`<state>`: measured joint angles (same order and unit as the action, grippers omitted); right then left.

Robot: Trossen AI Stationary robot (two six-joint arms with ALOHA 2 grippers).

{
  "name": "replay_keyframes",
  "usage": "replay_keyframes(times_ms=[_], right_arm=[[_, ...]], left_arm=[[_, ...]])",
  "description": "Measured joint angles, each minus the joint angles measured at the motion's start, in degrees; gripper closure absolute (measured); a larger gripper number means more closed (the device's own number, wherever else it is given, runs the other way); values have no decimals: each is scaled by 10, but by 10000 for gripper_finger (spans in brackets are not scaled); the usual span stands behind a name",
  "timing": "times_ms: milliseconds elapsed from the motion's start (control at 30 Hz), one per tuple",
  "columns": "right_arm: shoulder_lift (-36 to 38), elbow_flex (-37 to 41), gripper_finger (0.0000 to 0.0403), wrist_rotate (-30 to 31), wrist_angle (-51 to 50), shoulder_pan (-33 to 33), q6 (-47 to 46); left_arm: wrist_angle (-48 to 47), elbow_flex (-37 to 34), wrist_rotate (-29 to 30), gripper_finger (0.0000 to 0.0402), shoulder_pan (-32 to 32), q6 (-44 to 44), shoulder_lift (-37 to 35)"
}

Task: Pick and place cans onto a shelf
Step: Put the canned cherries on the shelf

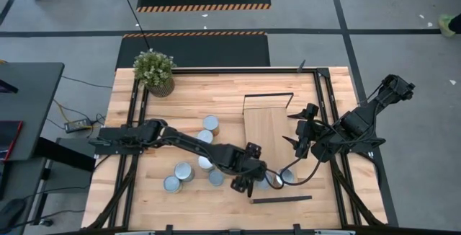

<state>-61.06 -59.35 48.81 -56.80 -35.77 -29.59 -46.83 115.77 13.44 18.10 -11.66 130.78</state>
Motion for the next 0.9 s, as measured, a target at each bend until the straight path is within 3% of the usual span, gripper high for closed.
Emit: replay_keyframes(times_ms=[233, 433, 633, 733, 900], right_arm=[[0, 0, 46, -8, -7, 0, 20], [2, 17, 46, -6, 11, 0, 28], [2, 62, 46, -5, 49, 3, 32], [3, 71, 46, -5, 58, 3, 32], [6, 71, 46, -4, 65, 3, 41]], left_arm=[[-130, 0, 103, 13, 16, 37, -30], [-229, 0, 118, 33, 10, 104, -61], [-258, -5, 135, 65, 4, 133, -87], [-251, -56, 142, 79, -3, 143, -111], [-163, -203, 144, 100, -21, 160, -189]])
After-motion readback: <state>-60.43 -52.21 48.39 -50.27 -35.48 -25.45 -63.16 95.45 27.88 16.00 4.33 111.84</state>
